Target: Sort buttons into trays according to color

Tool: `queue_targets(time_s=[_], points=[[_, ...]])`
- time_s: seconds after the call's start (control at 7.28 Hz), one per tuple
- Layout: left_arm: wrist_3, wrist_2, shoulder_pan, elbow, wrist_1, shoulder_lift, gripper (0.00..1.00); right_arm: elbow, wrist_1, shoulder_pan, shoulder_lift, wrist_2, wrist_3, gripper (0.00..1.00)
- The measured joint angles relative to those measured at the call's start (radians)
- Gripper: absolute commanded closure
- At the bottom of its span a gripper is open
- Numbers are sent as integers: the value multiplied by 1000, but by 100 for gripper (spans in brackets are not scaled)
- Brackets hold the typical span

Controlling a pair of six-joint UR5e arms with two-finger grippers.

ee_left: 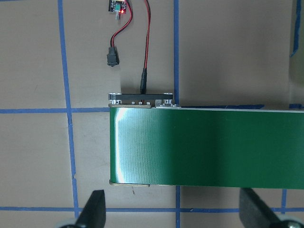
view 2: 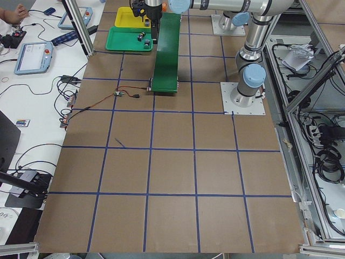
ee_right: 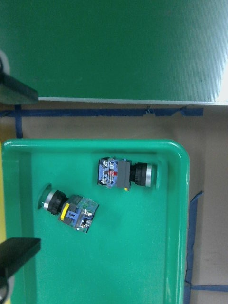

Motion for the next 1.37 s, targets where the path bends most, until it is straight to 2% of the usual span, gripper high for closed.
queue_targets(time_s=[0.55,0.82,1.1,1.37], points=[[0,0,2,1,0,4,0,2,351,-6,-275,-5,21,0],[0,0,4,2,0,7,0,-3,402,-26,-335,0,79,0],[0,0,4,2,-1,7,0,-8,406,-69,-343,9,317,0],[0,0,4,2,0,7,0,-11,404,-85,-345,10,635,0]])
